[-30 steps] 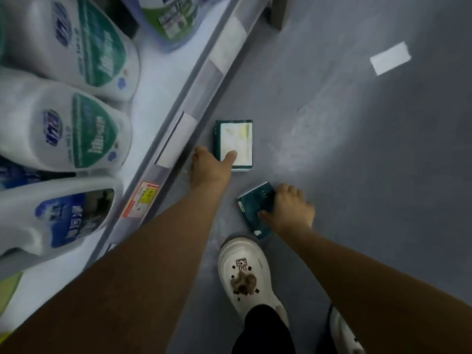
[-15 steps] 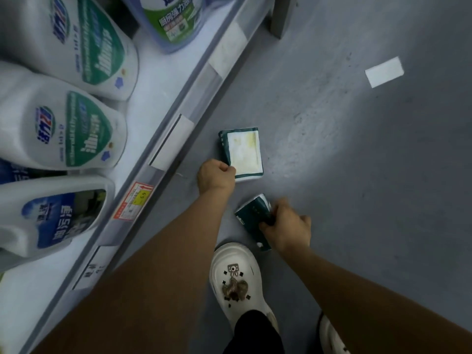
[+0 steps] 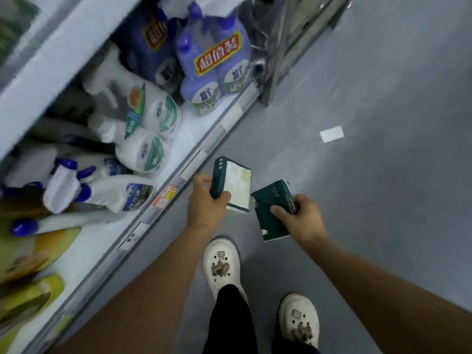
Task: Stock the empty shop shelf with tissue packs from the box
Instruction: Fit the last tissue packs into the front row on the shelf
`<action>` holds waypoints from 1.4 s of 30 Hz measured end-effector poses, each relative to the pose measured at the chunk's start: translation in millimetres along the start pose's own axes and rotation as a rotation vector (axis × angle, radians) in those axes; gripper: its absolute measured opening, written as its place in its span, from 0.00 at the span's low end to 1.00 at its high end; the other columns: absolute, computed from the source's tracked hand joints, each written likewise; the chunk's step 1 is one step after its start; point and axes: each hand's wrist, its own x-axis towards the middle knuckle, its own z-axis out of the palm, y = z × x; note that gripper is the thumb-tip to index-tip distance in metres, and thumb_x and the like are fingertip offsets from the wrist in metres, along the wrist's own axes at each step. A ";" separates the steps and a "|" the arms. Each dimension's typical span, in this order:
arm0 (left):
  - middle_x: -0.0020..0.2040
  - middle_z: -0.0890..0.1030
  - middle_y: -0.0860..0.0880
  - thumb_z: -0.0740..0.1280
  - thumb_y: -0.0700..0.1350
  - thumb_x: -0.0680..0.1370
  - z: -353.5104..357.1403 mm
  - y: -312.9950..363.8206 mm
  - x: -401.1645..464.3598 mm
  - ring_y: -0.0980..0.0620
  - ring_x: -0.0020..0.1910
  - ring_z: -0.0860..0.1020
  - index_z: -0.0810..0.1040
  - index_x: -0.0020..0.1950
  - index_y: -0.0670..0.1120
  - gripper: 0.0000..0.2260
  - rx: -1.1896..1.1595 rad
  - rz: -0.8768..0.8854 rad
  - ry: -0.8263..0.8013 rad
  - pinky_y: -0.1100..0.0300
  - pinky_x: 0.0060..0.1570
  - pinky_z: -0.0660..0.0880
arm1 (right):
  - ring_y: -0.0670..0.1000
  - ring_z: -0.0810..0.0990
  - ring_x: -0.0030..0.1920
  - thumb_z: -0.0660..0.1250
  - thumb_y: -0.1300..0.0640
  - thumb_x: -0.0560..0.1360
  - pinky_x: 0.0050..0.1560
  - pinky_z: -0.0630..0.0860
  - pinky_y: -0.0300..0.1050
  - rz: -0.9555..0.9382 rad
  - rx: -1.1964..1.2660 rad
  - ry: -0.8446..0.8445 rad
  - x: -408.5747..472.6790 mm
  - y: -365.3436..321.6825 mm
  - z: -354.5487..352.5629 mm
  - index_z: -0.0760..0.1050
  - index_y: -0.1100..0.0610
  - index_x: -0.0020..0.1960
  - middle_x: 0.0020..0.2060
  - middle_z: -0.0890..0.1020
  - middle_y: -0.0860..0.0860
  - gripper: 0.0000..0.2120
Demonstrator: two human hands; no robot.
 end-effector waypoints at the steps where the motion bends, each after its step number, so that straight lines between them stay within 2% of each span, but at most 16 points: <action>1: 0.54 0.78 0.48 0.68 0.39 0.75 -11.2 12.4 -14.1 0.49 0.48 0.77 0.65 0.57 0.50 0.16 -0.017 0.019 0.021 0.61 0.41 0.70 | 0.50 0.80 0.42 0.73 0.53 0.74 0.41 0.78 0.44 -0.027 0.017 -0.014 -13.9 -14.0 -10.1 0.73 0.57 0.53 0.41 0.80 0.49 0.13; 5: 0.53 0.79 0.49 0.65 0.37 0.77 -61.2 59.9 -85.2 0.53 0.45 0.76 0.68 0.60 0.51 0.16 -0.138 0.033 0.104 0.69 0.34 0.67 | 0.50 0.78 0.40 0.73 0.55 0.73 0.34 0.73 0.40 -0.127 0.020 -0.027 -76.5 -64.5 -52.4 0.70 0.60 0.50 0.40 0.77 0.52 0.14; 8: 0.57 0.78 0.48 0.61 0.35 0.78 -98.7 85.6 -142.1 0.53 0.46 0.76 0.73 0.66 0.53 0.20 -0.168 0.078 0.106 0.69 0.37 0.69 | 0.47 0.77 0.39 0.74 0.56 0.72 0.33 0.71 0.37 -0.183 0.038 -0.061 -130.2 -101.2 -82.0 0.69 0.60 0.51 0.42 0.77 0.52 0.16; 10: 0.55 0.76 0.47 0.58 0.33 0.79 -124.0 99.6 -179.2 0.56 0.40 0.73 0.78 0.61 0.56 0.21 -0.142 0.130 0.098 0.68 0.37 0.70 | 0.49 0.78 0.41 0.75 0.57 0.71 0.37 0.76 0.41 -0.215 0.073 -0.083 -166.5 -126.5 -98.8 0.70 0.60 0.53 0.44 0.79 0.54 0.17; 12: 0.56 0.75 0.46 0.56 0.34 0.81 -149.5 112.2 -213.2 0.56 0.41 0.73 0.80 0.54 0.59 0.22 -0.115 0.145 0.124 0.62 0.46 0.74 | 0.51 0.82 0.43 0.75 0.59 0.71 0.41 0.81 0.45 -0.222 0.155 -0.133 -201.7 -151.3 -113.9 0.72 0.60 0.55 0.46 0.81 0.55 0.18; 14: 0.57 0.73 0.48 0.56 0.37 0.82 -175.2 124.4 -244.9 0.51 0.48 0.77 0.81 0.48 0.62 0.22 -0.121 0.116 0.168 0.54 0.56 0.75 | 0.49 0.83 0.41 0.75 0.60 0.71 0.38 0.81 0.42 -0.230 0.242 -0.200 -235.0 -174.3 -126.3 0.74 0.59 0.55 0.46 0.83 0.54 0.15; 15: 0.57 0.72 0.50 0.57 0.39 0.82 -187.4 130.2 -258.9 0.53 0.49 0.77 0.81 0.46 0.63 0.20 -0.143 0.111 0.189 0.52 0.57 0.76 | 0.48 0.84 0.39 0.75 0.61 0.71 0.35 0.80 0.40 -0.239 0.273 -0.230 -250.7 -185.5 -131.0 0.75 0.59 0.54 0.46 0.84 0.54 0.14; 17: 0.56 0.72 0.51 0.60 0.43 0.82 -211.6 142.9 -286.8 0.61 0.49 0.76 0.82 0.47 0.62 0.15 -0.186 0.124 0.216 0.55 0.59 0.74 | 0.47 0.84 0.39 0.74 0.63 0.71 0.34 0.78 0.38 -0.250 0.328 -0.279 -282.4 -208.1 -137.2 0.75 0.59 0.54 0.45 0.84 0.52 0.14; 19: 0.56 0.73 0.51 0.63 0.50 0.81 -236.0 152.2 -312.8 0.60 0.51 0.76 0.83 0.48 0.59 0.09 -0.228 0.145 0.227 0.55 0.61 0.71 | 0.49 0.84 0.42 0.72 0.67 0.71 0.36 0.78 0.38 -0.268 0.377 -0.334 -312.0 -228.5 -138.1 0.75 0.59 0.55 0.47 0.84 0.52 0.14; 22: 0.54 0.73 0.51 0.63 0.61 0.78 -270.9 159.0 -348.0 0.55 0.53 0.77 0.84 0.47 0.52 0.15 -0.246 0.199 0.243 0.56 0.57 0.71 | 0.50 0.84 0.44 0.70 0.69 0.71 0.38 0.79 0.40 -0.307 0.386 -0.427 -358.5 -256.6 -131.9 0.76 0.58 0.55 0.48 0.85 0.53 0.14; 25: 0.53 0.74 0.51 0.64 0.69 0.72 -308.1 157.0 -381.9 0.59 0.52 0.76 0.83 0.46 0.59 0.17 -0.211 0.240 0.230 0.61 0.53 0.69 | 0.53 0.85 0.48 0.72 0.65 0.72 0.46 0.80 0.46 -0.345 0.375 -0.535 -407.0 -278.7 -118.5 0.78 0.56 0.57 0.49 0.85 0.53 0.15; 29: 0.53 0.76 0.50 0.72 0.60 0.73 -359.9 146.0 -428.3 0.62 0.51 0.73 0.83 0.48 0.57 0.10 -0.170 0.292 0.289 0.60 0.53 0.69 | 0.55 0.85 0.51 0.73 0.60 0.73 0.52 0.81 0.49 -0.454 0.331 -0.617 -472.2 -299.0 -95.1 0.79 0.56 0.58 0.51 0.85 0.54 0.14; 33: 0.52 0.74 0.51 0.71 0.54 0.75 -415.4 131.9 -473.7 0.62 0.50 0.73 0.81 0.47 0.61 0.03 -0.151 0.344 0.387 0.66 0.49 0.68 | 0.53 0.85 0.47 0.73 0.60 0.73 0.45 0.82 0.45 -0.579 0.240 -0.560 -529.3 -326.5 -73.6 0.80 0.58 0.54 0.49 0.86 0.54 0.09; 35: 0.52 0.74 0.51 0.71 0.53 0.76 -446.0 123.0 -491.0 0.62 0.49 0.74 0.81 0.48 0.61 0.03 -0.134 0.368 0.446 0.68 0.48 0.69 | 0.55 0.85 0.46 0.73 0.62 0.72 0.45 0.81 0.47 -0.619 0.257 -0.554 -555.5 -344.5 -67.3 0.79 0.60 0.53 0.47 0.86 0.56 0.10; 39: 0.50 0.71 0.52 0.69 0.48 0.78 -502.5 107.0 -522.7 0.57 0.48 0.74 0.77 0.47 0.65 0.10 -0.048 0.403 0.474 0.56 0.51 0.75 | 0.52 0.84 0.41 0.74 0.63 0.72 0.42 0.81 0.46 -0.797 0.172 -0.521 -604.5 -380.1 -56.5 0.78 0.61 0.47 0.41 0.86 0.54 0.07; 42: 0.51 0.71 0.52 0.66 0.46 0.80 -538.0 93.7 -543.8 0.59 0.47 0.74 0.77 0.48 0.65 0.11 -0.060 0.442 0.496 0.65 0.45 0.72 | 0.48 0.83 0.39 0.73 0.62 0.72 0.39 0.79 0.42 -0.981 0.056 -0.464 -637.1 -407.1 -49.7 0.78 0.56 0.45 0.40 0.84 0.52 0.06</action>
